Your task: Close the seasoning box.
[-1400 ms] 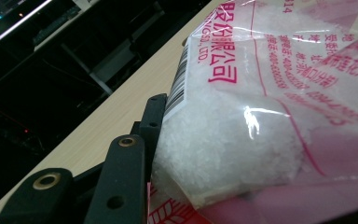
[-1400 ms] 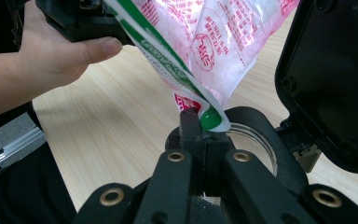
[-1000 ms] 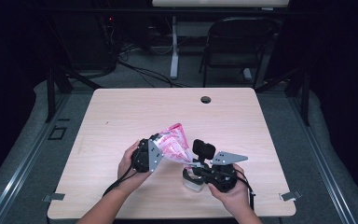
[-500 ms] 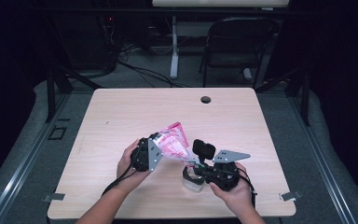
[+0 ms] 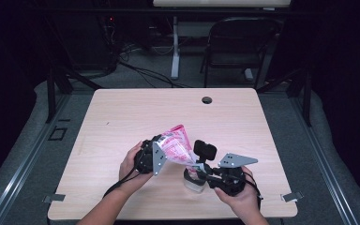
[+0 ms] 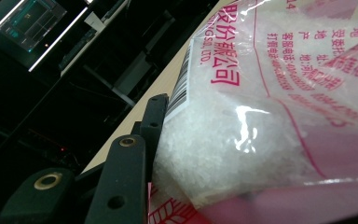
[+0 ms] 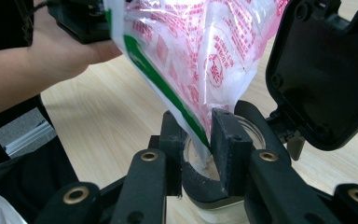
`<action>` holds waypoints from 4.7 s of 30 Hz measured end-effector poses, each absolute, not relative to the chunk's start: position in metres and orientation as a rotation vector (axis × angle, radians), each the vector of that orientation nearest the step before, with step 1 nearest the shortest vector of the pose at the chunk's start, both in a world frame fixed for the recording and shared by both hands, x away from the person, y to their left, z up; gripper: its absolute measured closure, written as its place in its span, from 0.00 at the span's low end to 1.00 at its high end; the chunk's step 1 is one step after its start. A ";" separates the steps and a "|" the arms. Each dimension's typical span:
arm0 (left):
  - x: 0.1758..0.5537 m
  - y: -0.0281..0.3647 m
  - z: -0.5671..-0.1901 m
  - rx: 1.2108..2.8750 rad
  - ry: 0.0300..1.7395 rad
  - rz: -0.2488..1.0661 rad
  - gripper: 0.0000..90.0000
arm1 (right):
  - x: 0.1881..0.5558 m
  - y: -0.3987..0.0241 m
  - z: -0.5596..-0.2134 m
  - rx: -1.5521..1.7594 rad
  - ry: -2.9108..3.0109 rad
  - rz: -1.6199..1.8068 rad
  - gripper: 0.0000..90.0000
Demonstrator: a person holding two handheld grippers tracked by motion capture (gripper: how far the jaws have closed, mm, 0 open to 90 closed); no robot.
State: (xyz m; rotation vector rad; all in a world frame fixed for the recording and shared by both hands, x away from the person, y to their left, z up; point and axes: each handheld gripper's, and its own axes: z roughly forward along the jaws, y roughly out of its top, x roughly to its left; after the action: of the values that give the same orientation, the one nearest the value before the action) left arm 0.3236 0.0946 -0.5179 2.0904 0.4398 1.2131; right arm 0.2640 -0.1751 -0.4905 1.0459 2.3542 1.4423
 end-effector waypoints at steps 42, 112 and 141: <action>0.322 0.089 -0.516 2.173 0.293 1.369 0.74 | 0.263 -0.175 -0.501 1.063 2.321 1.446 1.00; 0.300 0.077 -0.508 2.106 0.129 1.630 0.75 | 0.262 -0.183 -0.511 1.101 2.314 1.416 1.00; 0.296 0.075 -0.504 2.086 0.121 1.645 0.76 | 0.264 -0.182 -0.515 1.123 2.307 1.413 1.00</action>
State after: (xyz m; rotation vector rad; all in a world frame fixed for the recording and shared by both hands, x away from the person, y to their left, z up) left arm 0.2958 0.0746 -0.5040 2.0856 0.1209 1.6447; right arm 0.2644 -0.1821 -0.5151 1.1232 2.3065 1.4134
